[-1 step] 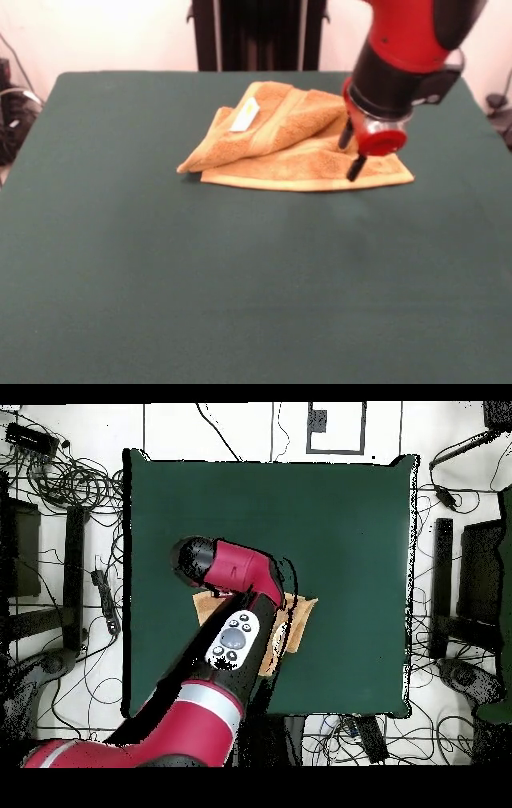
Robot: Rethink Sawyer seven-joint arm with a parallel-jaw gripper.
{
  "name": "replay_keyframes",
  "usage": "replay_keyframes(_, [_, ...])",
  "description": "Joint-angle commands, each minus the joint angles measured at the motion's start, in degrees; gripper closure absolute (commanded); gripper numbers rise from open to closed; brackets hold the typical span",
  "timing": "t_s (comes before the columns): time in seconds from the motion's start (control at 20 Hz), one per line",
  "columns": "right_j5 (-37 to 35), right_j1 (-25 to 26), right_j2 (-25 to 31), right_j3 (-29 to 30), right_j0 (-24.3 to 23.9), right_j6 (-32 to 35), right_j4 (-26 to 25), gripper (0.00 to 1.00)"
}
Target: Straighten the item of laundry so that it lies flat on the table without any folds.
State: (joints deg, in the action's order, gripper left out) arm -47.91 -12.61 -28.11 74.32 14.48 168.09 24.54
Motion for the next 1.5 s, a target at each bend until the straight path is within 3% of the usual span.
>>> replay_keyframes(0.05, [4.2,0.8,5.7,6.8,-2.1,7.0,1.2,0.0])
replay_keyframes(0.5, [11.4,4.7,9.9,6.7,-0.6,11.4,4.8,0.0])
replay_keyframes(0.95, [2.8,5.8,7.4,1.6,3.9,19.6,9.5,0.0])
replay_keyframes(1.15, [-1.3,5.3,6.4,-0.3,4.4,17.8,9.0,0.0])
replay_keyframes(1.5, [-0.5,3.4,9.4,2.7,3.5,13.4,10.2,0.0])
